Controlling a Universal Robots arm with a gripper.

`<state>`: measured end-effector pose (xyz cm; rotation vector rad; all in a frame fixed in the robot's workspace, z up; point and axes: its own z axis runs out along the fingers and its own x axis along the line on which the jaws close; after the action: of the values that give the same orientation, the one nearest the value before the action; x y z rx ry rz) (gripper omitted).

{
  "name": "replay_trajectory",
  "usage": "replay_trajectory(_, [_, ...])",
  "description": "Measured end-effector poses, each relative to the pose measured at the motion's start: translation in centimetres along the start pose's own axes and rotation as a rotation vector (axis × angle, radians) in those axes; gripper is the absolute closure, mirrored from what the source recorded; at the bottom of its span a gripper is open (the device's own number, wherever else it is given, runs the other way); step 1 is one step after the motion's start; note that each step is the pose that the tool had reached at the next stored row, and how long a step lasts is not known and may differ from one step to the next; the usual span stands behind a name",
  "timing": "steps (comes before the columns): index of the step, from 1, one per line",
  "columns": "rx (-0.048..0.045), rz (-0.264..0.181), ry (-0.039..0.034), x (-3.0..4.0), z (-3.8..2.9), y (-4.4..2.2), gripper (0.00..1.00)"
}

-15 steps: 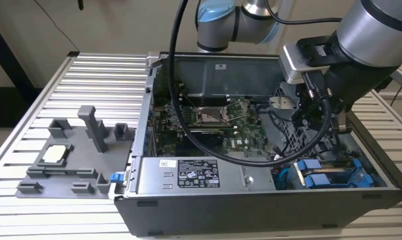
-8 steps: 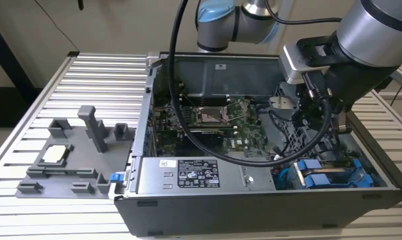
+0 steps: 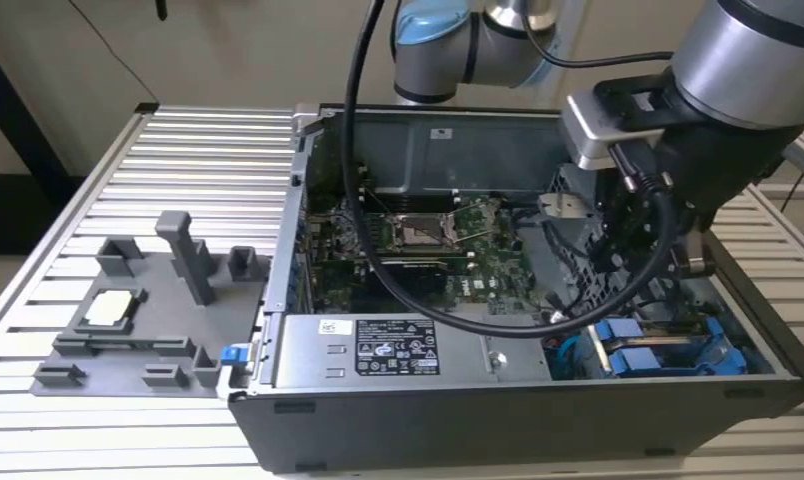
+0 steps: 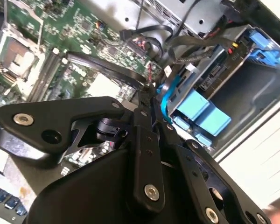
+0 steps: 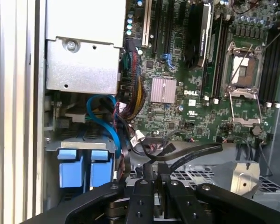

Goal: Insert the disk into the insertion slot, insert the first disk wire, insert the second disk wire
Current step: 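Insert the second disk wire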

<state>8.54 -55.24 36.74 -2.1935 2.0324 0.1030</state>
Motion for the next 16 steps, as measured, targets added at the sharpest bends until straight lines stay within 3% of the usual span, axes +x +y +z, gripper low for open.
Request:
replay_trajectory(7, [-0.0133, -0.006, 0.1262, 0.03, 0.02, -0.35, 0.84])
replay_trajectory(8, [-0.0140, -0.006, 0.1343, 0.03, 0.04, -0.35, 0.84])
replay_trajectory(12, [-0.0145, -0.007, 0.1405, 0.06, 0.13, -0.55, 0.84])
replay_trajectory(16, [-0.0148, -0.007, 0.1448, 0.15, 0.35, -1.23, 0.84])
